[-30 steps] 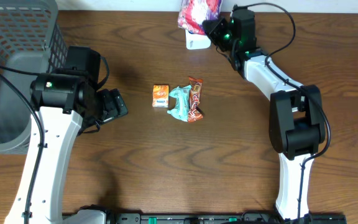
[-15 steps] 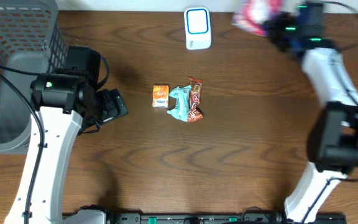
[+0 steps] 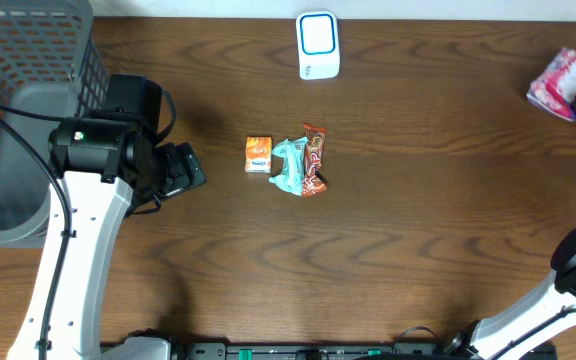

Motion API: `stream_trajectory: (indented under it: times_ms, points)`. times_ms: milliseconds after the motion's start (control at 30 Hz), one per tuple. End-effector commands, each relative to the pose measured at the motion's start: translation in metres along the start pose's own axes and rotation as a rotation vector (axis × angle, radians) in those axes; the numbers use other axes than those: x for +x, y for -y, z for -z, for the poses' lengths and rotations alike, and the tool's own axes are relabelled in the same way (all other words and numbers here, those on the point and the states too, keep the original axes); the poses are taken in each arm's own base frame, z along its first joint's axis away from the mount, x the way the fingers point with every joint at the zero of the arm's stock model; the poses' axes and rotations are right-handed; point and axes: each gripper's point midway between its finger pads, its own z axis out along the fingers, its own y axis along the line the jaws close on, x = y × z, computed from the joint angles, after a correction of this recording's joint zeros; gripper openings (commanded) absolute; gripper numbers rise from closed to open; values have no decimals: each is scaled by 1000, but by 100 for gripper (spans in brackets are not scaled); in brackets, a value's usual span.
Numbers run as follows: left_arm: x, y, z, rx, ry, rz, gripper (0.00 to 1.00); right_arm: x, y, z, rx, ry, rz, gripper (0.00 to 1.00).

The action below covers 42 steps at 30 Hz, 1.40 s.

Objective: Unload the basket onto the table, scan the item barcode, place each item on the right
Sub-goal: 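Carry the purple pack to the far right and release it, then swing the right gripper back toward the snack row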

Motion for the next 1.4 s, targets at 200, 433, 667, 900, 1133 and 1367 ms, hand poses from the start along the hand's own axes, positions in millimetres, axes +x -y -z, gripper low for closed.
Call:
stream_trajectory:
  times_ms: [200, 433, 667, 900, 1133, 1367]
  points:
    - [-1, -1, 0, -8, -1, 0, 98, -13, 54, -24, 210, 91, -210, 2]
    - [-1, -1, 0, -8, -1, 0, 98, -10, 74, -45, 242, 120, -562, 9]
    - [-1, -1, 0, -8, -1, 0, 98, -29, 25, -47, 8, 92, -279, 50]
    - [-1, -1, 0, -8, -1, 0, 98, -44, -9, 4, -104, 130, -239, 59]
    - [-1, -1, 0, -7, -1, 0, 98, -35, -80, 91, -307, 155, -42, 64]
    - [-1, -1, 0, -7, -1, 0, 98, 44, -113, 138, -355, -14, 170, 99]
